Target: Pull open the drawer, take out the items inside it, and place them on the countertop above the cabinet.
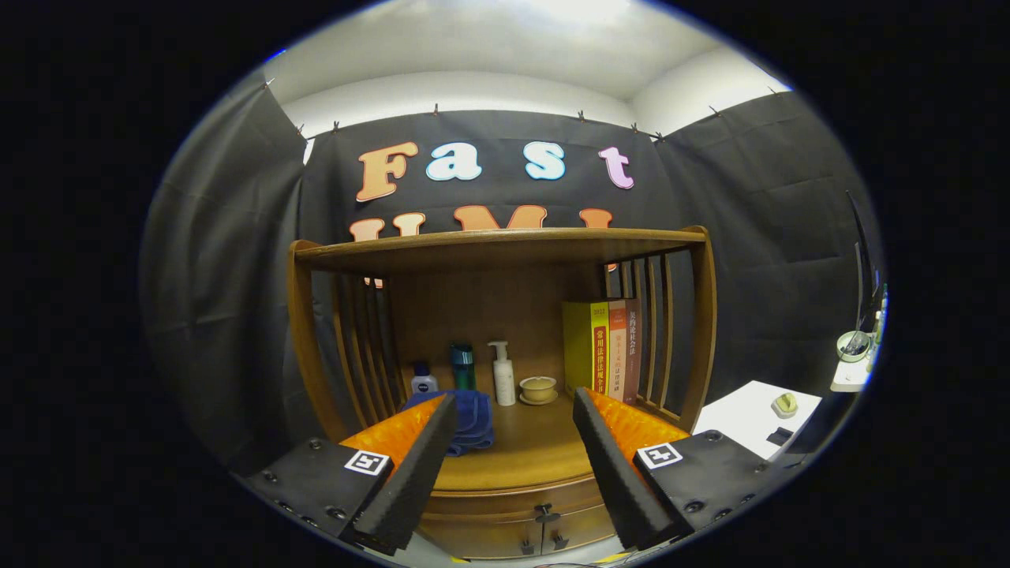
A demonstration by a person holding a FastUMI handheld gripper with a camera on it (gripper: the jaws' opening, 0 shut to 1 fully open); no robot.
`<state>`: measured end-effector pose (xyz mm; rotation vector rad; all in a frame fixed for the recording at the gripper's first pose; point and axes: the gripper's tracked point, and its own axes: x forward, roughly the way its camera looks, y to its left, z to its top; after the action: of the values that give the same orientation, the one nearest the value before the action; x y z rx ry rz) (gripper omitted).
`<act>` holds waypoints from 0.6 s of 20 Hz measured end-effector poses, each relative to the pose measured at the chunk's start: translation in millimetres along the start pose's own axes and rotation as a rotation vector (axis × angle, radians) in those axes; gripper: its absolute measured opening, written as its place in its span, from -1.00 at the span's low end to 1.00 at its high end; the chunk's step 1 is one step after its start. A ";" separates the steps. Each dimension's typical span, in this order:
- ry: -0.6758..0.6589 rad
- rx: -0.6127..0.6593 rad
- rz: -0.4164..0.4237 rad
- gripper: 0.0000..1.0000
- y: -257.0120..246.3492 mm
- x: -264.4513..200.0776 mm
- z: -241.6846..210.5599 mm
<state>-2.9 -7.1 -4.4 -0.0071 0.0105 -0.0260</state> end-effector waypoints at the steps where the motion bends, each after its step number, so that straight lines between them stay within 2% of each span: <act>1: 0.000 0.001 -0.001 0.97 0.5 0.2 -0.7; 5: -0.002 0.009 0.005 0.97 -0.2 3.2 -9.8; 12: 0.042 -0.026 -0.011 0.97 -12.9 14.9 -65.4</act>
<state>11.0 -20.8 -69.8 -0.0322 0.0528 -0.0368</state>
